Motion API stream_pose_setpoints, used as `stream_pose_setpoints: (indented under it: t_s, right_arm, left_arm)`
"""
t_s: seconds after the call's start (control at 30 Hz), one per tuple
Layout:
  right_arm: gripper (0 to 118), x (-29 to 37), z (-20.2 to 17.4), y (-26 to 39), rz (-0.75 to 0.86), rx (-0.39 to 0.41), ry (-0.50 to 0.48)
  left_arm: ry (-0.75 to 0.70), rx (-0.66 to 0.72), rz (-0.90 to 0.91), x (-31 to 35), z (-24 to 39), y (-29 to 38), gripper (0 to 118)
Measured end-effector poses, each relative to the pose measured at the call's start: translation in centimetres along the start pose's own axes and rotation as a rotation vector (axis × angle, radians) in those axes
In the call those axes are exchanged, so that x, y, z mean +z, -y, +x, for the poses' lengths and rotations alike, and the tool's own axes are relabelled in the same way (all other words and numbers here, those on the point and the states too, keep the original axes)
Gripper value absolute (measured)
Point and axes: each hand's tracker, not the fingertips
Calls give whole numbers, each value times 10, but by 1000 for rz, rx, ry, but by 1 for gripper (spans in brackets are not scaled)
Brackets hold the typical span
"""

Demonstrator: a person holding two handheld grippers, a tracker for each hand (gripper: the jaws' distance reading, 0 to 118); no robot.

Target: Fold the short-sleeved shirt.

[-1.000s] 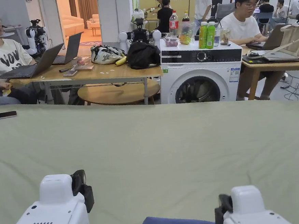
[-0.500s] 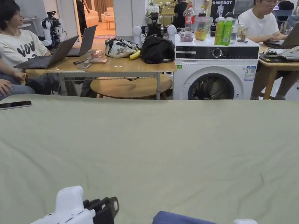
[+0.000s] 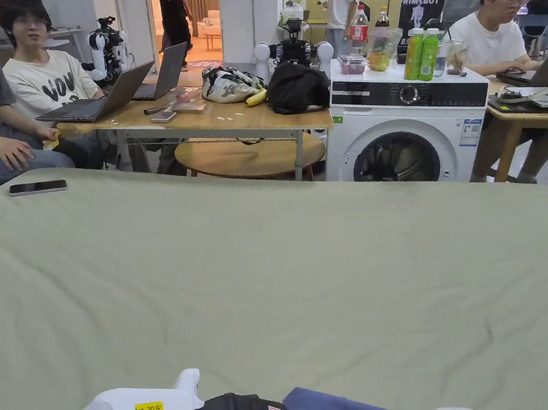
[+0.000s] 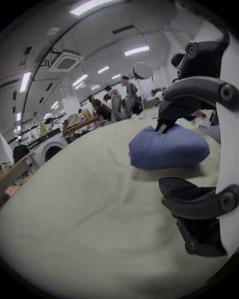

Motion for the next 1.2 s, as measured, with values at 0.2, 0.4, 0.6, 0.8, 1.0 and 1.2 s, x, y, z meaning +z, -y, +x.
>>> stream_pose_setpoints:
  t_s: [0.2,0.4,0.6,0.8,1.0,1.2]
  right_arm:
    - [0,0,0,1,5,-4,-2]
    - [0,-1,2,2,11,-12,-4]
    - [0,1,3,4,24,-33,-16]
    - [0,6,-1,6,60,9,-6]
    - [0,23,3,-8,219,29,25]
    - [0,52,5,-50,506,8,96]
  left_arm:
    - [54,-9,-103,-40,-4,-4,75]
    - [73,-10,-170,-74,-1,-3,75]
    - [72,56,-100,-71,-15,9,24]
    - [48,50,-101,-69,-13,7,19]
    - [60,14,-84,-57,5,5,18]
    - [58,-52,-42,-24,40,-10,18]
